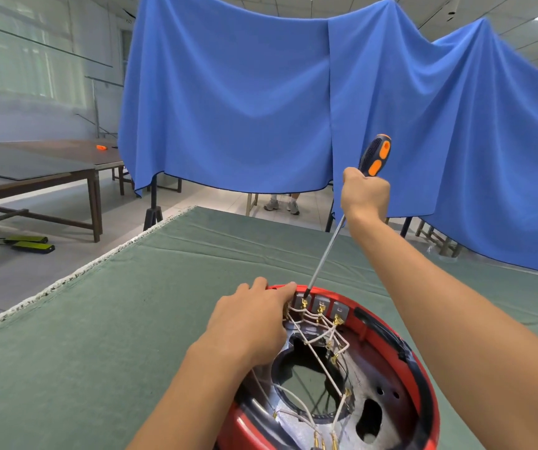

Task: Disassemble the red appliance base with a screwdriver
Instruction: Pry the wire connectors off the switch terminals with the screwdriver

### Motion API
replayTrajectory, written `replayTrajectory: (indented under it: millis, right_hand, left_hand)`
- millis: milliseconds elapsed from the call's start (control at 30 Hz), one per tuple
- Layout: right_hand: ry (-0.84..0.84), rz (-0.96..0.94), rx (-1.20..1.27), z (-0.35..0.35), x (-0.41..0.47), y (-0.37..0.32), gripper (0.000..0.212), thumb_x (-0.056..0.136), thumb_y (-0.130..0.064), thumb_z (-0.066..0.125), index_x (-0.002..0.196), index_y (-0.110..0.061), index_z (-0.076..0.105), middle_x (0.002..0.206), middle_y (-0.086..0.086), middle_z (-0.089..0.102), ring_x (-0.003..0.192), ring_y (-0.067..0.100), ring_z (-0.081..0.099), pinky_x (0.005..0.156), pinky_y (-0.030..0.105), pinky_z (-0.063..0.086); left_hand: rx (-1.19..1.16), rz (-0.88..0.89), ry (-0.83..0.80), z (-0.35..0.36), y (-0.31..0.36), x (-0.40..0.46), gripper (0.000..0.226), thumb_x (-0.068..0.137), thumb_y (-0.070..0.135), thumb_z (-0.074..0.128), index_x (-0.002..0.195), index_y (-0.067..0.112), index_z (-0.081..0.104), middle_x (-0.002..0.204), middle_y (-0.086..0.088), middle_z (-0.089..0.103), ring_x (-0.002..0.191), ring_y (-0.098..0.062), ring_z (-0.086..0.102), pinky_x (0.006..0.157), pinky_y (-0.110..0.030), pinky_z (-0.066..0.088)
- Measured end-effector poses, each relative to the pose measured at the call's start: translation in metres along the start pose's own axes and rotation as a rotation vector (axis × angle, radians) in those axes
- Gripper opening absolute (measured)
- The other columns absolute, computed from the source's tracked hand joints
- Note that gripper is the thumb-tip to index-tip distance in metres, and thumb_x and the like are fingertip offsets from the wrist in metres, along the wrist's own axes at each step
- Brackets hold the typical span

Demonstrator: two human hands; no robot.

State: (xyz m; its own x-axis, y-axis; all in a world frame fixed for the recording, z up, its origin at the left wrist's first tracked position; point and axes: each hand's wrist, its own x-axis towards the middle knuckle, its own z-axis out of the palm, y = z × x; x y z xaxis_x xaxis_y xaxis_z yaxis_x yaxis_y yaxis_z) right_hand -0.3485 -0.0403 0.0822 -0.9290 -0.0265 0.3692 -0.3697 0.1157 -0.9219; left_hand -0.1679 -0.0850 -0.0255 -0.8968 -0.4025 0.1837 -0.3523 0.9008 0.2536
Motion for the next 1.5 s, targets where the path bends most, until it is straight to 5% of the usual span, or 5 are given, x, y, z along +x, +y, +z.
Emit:
replayTrajectory:
  millis: [233,500,733,1233,1500]
  right_hand:
    - [-0.01,-0.013,0.215,-0.012,-0.007,-0.004,0.032,0.076,-0.015,0.052,0.058,-0.018,0.026,0.042,-0.009,0.025,0.046,0.017,0.029,0.048,0.027,0.028]
    - [-0.063,-0.398,0.303,-0.033,-0.055,-0.021,0.029,0.07,-0.016,0.05,0.059,-0.017,0.023,0.053,0.005,0.022,0.053,0.029,0.029,0.045,0.039,0.028]
    - [-0.132,-0.457,0.211,-0.016,-0.055,-0.028,0.035,0.07,-0.019,0.048,0.054,-0.023,0.018,0.038,-0.011,0.017,0.042,0.01,0.017,0.044,0.025,0.018]
    - [-0.063,-0.01,-0.042,0.017,-0.001,-0.005,0.029,0.079,-0.022,0.052,0.057,-0.018,0.034,0.049,-0.005,0.033,0.047,0.016,0.03,0.047,0.027,0.024]
    - [-0.044,0.027,0.242,-0.004,0.002,-0.001,0.033,0.074,-0.015,0.052,0.057,-0.019,0.025,0.042,-0.01,0.023,0.047,0.017,0.025,0.048,0.027,0.024]
  left_hand:
    - [-0.087,-0.033,0.086,-0.004,0.004,-0.004,0.049,0.091,0.026,0.046,0.133,0.05,0.037,0.123,0.004,0.047,0.113,-0.022,0.048,0.077,-0.034,0.038]
    - [-0.07,-0.028,0.101,-0.005,0.007,-0.005,0.048,0.093,0.017,0.043,0.131,0.046,0.048,0.137,0.006,0.044,0.123,-0.018,0.041,0.087,-0.036,0.041]
    - [-0.038,-0.022,0.079,-0.006,0.009,-0.005,0.045,0.095,0.022,0.041,0.133,0.046,0.045,0.138,0.006,0.043,0.121,-0.02,0.041,0.084,-0.036,0.041]
    - [-0.059,-0.002,0.022,-0.007,0.006,-0.006,0.047,0.096,0.021,0.04,0.135,0.045,0.043,0.139,0.007,0.04,0.118,-0.021,0.037,0.084,-0.036,0.041]
    - [-0.041,0.005,0.024,-0.007,0.006,-0.005,0.047,0.096,0.02,0.038,0.135,0.047,0.042,0.138,0.006,0.04,0.118,-0.022,0.038,0.084,-0.037,0.042]
